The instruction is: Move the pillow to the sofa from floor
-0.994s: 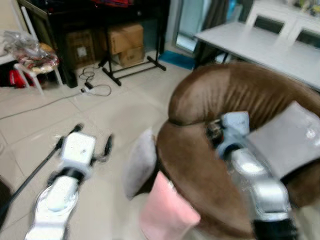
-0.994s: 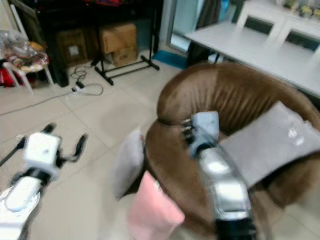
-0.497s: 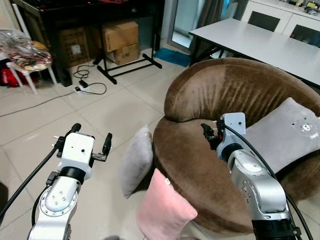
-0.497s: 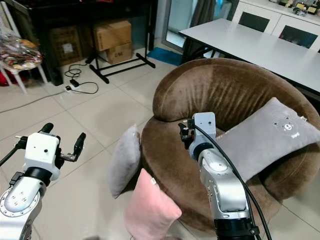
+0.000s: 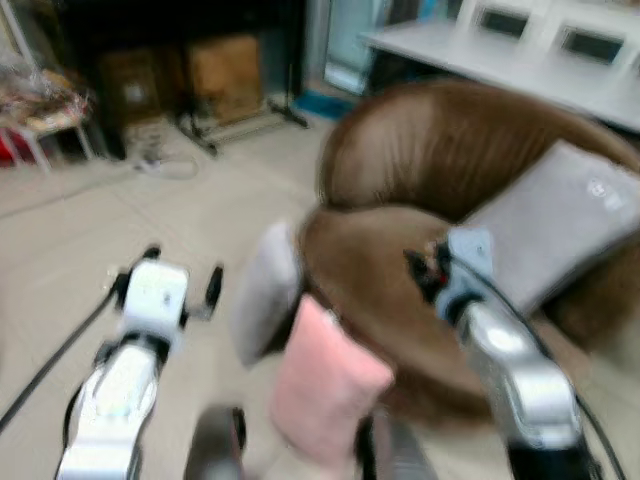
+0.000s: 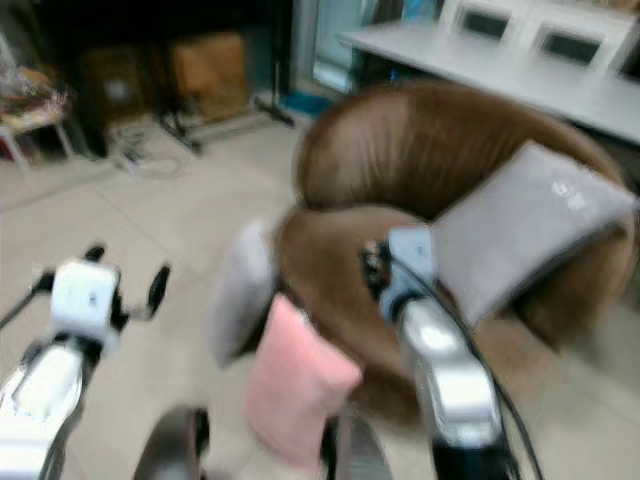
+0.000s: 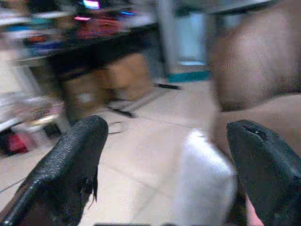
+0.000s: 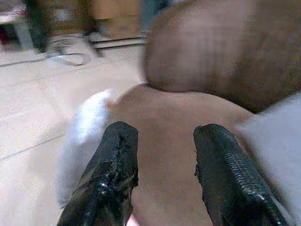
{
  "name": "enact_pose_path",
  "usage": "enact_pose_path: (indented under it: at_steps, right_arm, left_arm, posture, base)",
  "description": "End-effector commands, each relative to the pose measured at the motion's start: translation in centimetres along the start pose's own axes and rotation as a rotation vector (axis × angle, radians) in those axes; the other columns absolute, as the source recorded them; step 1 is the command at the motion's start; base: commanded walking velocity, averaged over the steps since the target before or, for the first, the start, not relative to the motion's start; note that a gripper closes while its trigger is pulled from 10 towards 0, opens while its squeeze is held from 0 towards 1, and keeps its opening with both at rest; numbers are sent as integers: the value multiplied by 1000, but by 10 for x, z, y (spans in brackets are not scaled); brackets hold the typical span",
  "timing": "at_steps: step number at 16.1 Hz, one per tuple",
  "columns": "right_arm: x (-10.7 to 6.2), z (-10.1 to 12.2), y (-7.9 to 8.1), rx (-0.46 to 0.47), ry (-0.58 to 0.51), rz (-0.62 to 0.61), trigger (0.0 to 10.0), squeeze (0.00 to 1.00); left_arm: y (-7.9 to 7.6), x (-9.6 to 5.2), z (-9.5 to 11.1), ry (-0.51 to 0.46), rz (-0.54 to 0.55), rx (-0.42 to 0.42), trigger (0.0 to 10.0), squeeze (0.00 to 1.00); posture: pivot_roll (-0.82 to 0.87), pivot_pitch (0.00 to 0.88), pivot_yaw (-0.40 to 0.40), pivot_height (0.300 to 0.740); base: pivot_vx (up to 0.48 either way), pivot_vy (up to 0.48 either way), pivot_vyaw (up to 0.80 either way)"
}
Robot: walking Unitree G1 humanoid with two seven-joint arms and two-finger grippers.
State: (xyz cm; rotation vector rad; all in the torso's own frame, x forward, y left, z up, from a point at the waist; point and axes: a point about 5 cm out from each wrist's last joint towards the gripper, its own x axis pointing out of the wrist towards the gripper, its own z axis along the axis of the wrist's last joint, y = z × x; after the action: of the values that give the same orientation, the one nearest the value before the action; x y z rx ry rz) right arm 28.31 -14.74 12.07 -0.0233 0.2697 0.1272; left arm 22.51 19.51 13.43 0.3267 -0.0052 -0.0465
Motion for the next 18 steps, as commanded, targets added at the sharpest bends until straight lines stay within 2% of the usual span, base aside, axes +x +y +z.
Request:
enact_pose_path:
  at_steps: [1, 4, 18]
  right_arm:
    - [0, -4, 3, -3, 13, 11, 10000, 0]
    - [1, -3, 5, -16, 8, 18, 10000, 0]
    - [1, -5, 7, -35, 16, 38, 10000, 0]
  left_arm:
    - [-2, -3, -10, 52, -4, -10, 10000, 0]
    - [0, -2, -10, 42, 3, -27, 10000, 0]
    - [1, -4, -11, 27, 5, -34, 10000, 0]
  posture:
    - [-52, 0, -94, 565]
    - [-52, 0, -95, 560]
    - [-44, 0, -103, 560]
  base:
    - [0, 0, 0]
    - [0, 0, 0]
    - [351, 0, 0]
